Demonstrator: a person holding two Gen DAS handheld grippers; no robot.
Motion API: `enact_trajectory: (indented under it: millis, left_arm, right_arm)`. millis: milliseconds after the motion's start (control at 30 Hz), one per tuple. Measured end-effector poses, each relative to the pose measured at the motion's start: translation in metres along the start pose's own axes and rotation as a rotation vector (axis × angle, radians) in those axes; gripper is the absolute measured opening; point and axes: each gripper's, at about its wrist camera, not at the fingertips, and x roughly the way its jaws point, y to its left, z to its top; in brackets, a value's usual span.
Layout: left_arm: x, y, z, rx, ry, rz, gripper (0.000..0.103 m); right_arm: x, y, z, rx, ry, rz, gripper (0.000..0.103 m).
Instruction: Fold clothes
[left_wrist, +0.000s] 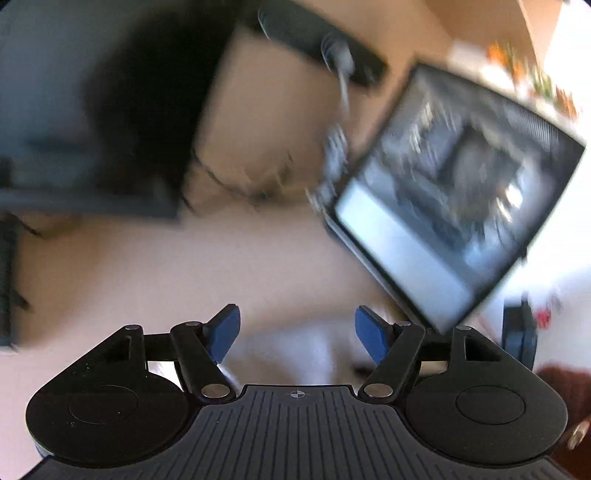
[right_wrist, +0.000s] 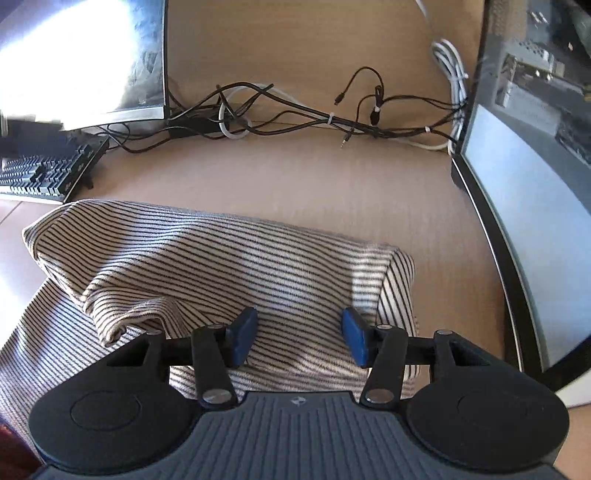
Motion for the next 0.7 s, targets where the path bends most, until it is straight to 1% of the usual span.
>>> enact_trajectory:
  millis: [67,100,133,200,300,367,400,467,500,567,600,633,667,700]
  left_arm:
    - [0.021,0.0,-0.021,0.008,0.106,0.023,0.072]
    - [0.027,0.001,-0.029,0.006,0.137,0.028,0.069]
    - [0.028,0.003,-0.033,-0.001,0.148,0.026,0.067]
    - [0.03,0.008,-0.042,-0.015,0.169,0.021,0.066]
    - [0.032,0.012,-0.038,-0.049,0.176,0.013,0.066]
    - [0.032,0.011,-0.041,-0.041,0.176,0.016,0.067]
    - [0.031,0.01,-0.043,-0.035,0.174,0.017,0.069]
    - [0.027,0.01,-0.044,-0.024,0.168,0.017,0.07]
    - [0.028,0.011,-0.044,-0.019,0.167,0.016,0.071]
    - [0.029,0.011,-0.043,-0.007,0.165,0.015,0.072]
    - [0.03,0.012,-0.043,0.003,0.166,0.014,0.072]
    - [0.032,0.012,-0.042,0.016,0.165,0.014,0.072]
    - [0.034,0.012,-0.041,0.033,0.162,0.017,0.072]
    - [0.036,0.012,-0.039,0.05,0.158,0.023,0.072]
  right_arm:
    - [-0.003,-0.002,-0.002,0.018,0.005,0.007,0.051]
    - [-0.004,-0.004,-0.004,0.026,0.009,0.011,0.051]
    - [-0.006,-0.005,-0.005,0.033,0.014,0.015,0.051]
    - [-0.009,-0.008,-0.007,0.046,0.023,0.022,0.051]
    - [-0.017,-0.015,0.0,0.054,0.028,0.035,0.051]
    - [-0.026,-0.02,0.009,0.074,-0.004,0.048,0.052]
    - [-0.03,-0.022,0.012,0.079,-0.022,0.049,0.054]
    - [-0.029,-0.025,0.019,0.076,-0.039,0.044,0.056]
    - [-0.027,-0.025,0.021,0.073,-0.039,0.04,0.056]
    - [-0.011,-0.024,0.018,0.056,0.003,0.021,0.056]
    - [-0.003,-0.022,0.013,0.038,0.023,0.01,0.059]
    - [0.003,-0.018,0.009,0.008,0.027,-0.003,0.062]
    - [0.007,-0.015,0.005,-0.022,0.015,-0.019,0.065]
    - [0.01,-0.013,0.006,-0.035,0.006,-0.027,0.066]
